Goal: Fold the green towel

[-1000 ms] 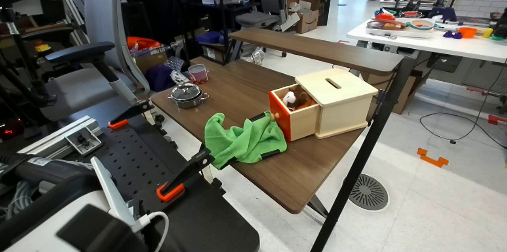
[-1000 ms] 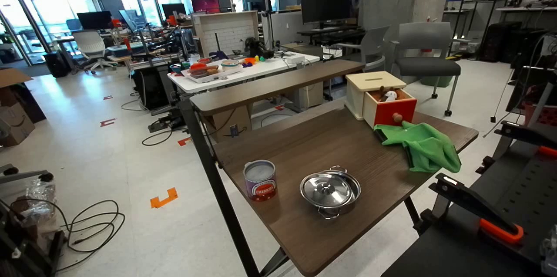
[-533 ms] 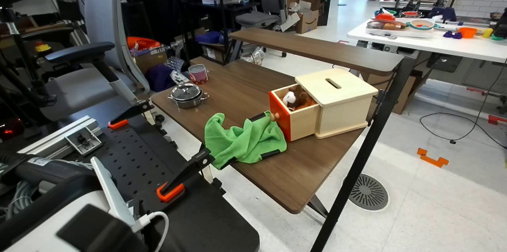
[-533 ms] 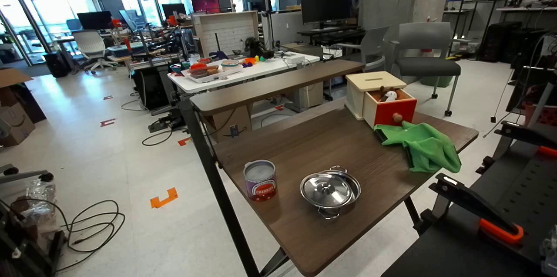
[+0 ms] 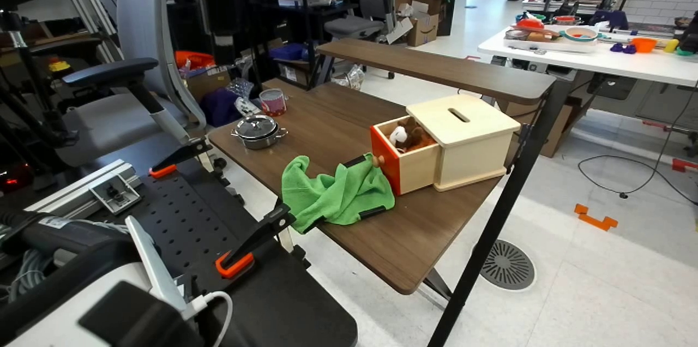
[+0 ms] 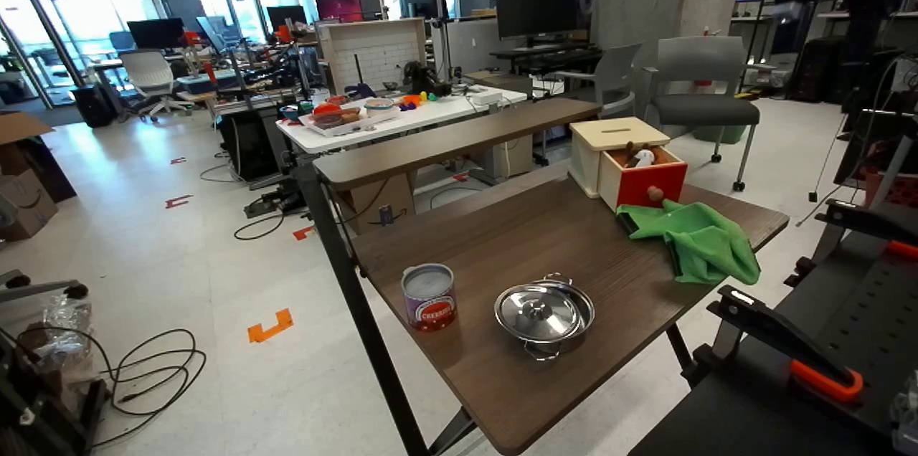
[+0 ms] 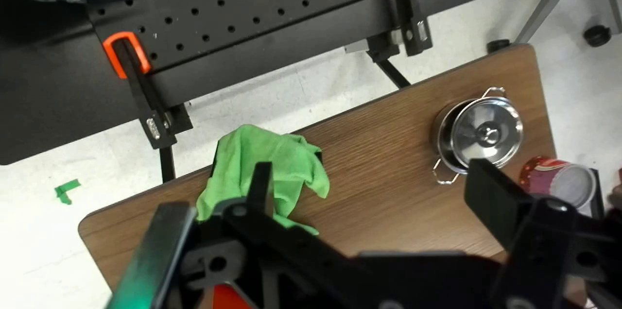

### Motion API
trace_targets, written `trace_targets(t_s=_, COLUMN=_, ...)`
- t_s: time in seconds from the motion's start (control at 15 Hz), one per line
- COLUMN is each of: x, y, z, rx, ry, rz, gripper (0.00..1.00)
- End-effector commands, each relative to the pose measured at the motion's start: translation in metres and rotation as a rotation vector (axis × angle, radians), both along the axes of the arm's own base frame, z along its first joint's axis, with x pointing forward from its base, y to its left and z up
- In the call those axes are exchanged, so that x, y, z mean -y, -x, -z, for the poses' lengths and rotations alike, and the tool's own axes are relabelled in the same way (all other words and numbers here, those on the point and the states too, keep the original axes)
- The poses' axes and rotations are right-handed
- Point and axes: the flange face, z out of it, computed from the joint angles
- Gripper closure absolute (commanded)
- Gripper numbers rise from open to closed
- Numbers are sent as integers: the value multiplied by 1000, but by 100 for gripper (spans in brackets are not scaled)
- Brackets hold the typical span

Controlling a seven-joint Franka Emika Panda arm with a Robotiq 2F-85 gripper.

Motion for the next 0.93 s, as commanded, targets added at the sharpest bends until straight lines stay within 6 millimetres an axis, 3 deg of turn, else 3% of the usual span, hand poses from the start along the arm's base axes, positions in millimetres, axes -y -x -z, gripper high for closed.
trace_targets(t_s=0.0, x=38, y=-27, z=41, rx=20, ry=28, rz=37, gripper=0)
trace_targets(t_s=0.27, x=80, y=-40, z=85, rx=27, ry=41, rz=98, gripper=0)
trace_targets(t_s=0.87, x=151, y=-90, z=153, rx=132, ry=97, rz=202, gripper=0)
